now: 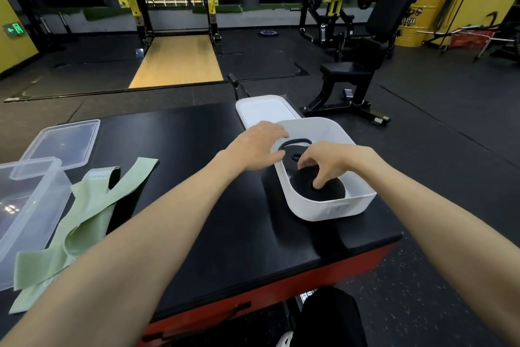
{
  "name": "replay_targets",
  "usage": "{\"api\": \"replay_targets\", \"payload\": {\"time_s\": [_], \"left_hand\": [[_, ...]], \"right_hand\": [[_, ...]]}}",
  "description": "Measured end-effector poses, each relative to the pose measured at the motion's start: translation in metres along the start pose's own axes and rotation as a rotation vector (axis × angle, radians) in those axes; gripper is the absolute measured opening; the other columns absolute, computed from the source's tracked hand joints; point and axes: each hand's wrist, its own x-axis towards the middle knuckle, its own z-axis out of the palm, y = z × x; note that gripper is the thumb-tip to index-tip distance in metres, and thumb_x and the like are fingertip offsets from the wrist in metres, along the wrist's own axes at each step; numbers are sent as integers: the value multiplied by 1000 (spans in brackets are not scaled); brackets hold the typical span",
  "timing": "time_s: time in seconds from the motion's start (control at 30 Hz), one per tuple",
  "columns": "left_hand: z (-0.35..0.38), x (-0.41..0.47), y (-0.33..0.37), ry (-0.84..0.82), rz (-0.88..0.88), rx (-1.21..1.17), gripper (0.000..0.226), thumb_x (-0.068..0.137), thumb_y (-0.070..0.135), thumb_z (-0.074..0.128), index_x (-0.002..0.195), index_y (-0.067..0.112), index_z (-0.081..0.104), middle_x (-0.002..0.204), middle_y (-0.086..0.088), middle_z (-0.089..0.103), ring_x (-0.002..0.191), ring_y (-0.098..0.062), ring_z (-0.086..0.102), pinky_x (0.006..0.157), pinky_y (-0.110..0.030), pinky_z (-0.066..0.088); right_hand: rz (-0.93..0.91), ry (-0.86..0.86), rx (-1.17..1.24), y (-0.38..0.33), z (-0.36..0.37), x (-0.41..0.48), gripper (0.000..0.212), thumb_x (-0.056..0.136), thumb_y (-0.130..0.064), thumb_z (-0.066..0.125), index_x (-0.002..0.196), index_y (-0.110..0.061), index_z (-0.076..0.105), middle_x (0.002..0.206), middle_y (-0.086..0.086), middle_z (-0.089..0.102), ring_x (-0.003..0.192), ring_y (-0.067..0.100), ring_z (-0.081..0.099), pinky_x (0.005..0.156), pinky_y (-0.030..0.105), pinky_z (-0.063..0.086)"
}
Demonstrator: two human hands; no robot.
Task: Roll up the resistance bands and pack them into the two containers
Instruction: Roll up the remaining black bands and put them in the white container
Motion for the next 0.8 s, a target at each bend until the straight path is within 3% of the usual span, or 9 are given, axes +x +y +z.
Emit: {"api": "replay_targets", "payload": {"time_s": [0.17, 0.23, 0.3, 0.43, 0.63, 0.73, 0.8], "left_hand": [[-5, 48, 18, -330, 28, 83, 37, 86, 24, 62, 123, 25, 60, 110, 6, 57, 110, -19, 49, 89, -33, 42], [-1, 62, 27, -449, 67, 163, 37, 79, 21, 70, 114, 28, 64, 90, 9, 54, 98, -21, 53, 80, -36, 48], [7, 69, 33, -534, 87, 229, 41, 75, 23, 78, 114, 24, 65, 83, 10, 50, 95, -20, 52, 74, -32, 46], [27, 78, 34, -483, 102, 251, 45, 72, 25, 80, 115, 19, 66, 79, 11, 42, 94, -18, 54, 71, -30, 44], [34, 73, 23, -418, 41, 182, 43, 71, 31, 79, 112, 22, 70, 92, 0, 63, 89, -19, 59, 71, -29, 49], [37, 74, 24, -436, 10, 188, 49, 72, 28, 79, 118, 21, 65, 103, -2, 65, 94, -22, 61, 80, -35, 53], [34, 71, 27, -447, 9, 196, 41, 74, 26, 76, 113, 20, 67, 101, -2, 65, 92, -23, 61, 81, -37, 54]], "right_hand": [[15, 6, 18, 2, -1, -3, 27, 67, -22, 72, 85, -33, 57, 75, -16, 50, 73, 11, 52, 67, 31, 49], [29, 15, 12, 5, 1, -5, 27, 67, -23, 72, 90, -30, 61, 76, -13, 50, 74, 13, 52, 70, 36, 51], [37, 10, -7, 7, 3, -6, 30, 65, -26, 72, 94, -25, 65, 75, -8, 55, 74, 16, 54, 69, 35, 50], [50, 15, 0, 15, 6, -9, 29, 66, -29, 72, 94, -22, 67, 72, -5, 57, 70, 15, 53, 63, 29, 46], [51, 43, 12, 10, 8, -7, 29, 65, -25, 72, 93, -21, 69, 68, -7, 57, 68, 13, 54, 58, 25, 43], [114, 80, 39, 10, 8, -9, 39, 61, -25, 76, 93, -4, 66, 83, 11, 66, 75, 22, 60, 65, 35, 51], [121, 80, 33, 10, 8, -10, 38, 62, -27, 78, 92, -5, 67, 90, 13, 67, 83, 24, 62, 72, 37, 53]]}}
